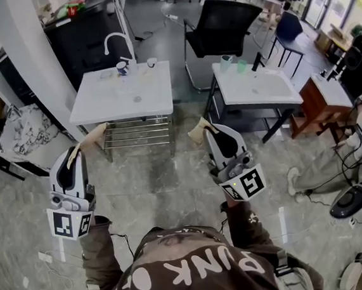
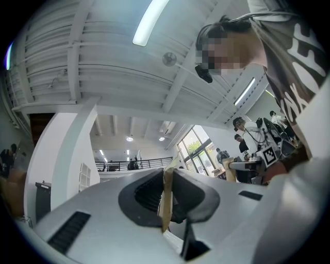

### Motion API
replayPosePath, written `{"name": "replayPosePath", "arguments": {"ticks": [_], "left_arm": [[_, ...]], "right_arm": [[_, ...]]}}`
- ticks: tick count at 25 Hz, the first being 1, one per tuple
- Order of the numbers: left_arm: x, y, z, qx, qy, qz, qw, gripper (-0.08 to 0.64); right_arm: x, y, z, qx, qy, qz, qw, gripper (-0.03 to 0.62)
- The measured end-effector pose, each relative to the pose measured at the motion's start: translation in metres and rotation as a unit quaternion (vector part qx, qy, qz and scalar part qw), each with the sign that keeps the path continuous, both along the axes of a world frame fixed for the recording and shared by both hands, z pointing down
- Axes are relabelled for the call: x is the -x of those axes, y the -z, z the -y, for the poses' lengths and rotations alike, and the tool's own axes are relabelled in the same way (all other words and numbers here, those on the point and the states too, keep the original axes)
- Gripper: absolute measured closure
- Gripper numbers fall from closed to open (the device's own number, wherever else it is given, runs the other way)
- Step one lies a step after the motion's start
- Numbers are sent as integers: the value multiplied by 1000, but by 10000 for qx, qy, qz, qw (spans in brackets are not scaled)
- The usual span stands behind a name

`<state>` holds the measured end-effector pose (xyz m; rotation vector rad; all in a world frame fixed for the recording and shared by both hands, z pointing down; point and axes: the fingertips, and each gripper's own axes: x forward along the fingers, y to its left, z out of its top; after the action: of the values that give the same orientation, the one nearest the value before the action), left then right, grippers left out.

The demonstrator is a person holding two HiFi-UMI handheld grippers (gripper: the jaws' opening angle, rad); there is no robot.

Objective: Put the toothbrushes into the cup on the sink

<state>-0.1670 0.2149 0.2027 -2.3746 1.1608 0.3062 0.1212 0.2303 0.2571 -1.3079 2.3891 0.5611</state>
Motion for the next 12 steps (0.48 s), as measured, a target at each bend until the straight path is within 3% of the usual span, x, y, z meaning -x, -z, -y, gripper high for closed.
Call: {"name": "replayPosePath", "arguments": {"ticks": [12], "left_arm": [[-37,-10,29,177,-46,109,9998,509]], "right_arm": [[-35,-10,31,69,10,32,10000,568]]}}
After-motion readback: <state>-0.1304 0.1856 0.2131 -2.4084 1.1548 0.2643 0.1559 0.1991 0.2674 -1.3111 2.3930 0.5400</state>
